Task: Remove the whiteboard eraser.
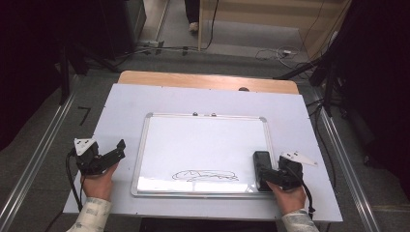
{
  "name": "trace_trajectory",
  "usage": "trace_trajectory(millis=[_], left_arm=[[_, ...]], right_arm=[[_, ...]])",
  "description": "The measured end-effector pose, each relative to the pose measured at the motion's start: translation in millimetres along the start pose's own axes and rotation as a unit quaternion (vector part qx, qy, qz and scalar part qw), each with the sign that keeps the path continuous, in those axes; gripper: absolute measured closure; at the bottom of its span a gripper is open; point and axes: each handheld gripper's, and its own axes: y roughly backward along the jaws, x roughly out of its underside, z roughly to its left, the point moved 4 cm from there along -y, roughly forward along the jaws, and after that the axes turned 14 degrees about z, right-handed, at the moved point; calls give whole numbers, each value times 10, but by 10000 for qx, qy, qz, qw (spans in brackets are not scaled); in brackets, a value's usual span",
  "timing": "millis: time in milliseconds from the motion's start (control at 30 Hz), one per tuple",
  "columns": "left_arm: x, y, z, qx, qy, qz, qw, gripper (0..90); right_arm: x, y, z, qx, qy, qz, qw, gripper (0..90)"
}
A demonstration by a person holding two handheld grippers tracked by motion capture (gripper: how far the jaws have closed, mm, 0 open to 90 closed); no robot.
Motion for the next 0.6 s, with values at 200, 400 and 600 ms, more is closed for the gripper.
trace_trajectory(millis=[200,400,600], left_arm=[[-1,4,5,5,1,-12,10000,79],[-2,-1,3,10,10,-14,10000,79],[-2,-1,7,8,15,-6,10000,79]], right_arm=[[-11,-41,66,237,148,5,9996,167],[-34,-97,89,414,39,188,9990,174],[-28,-116,128,244,-82,241,9994,207]])
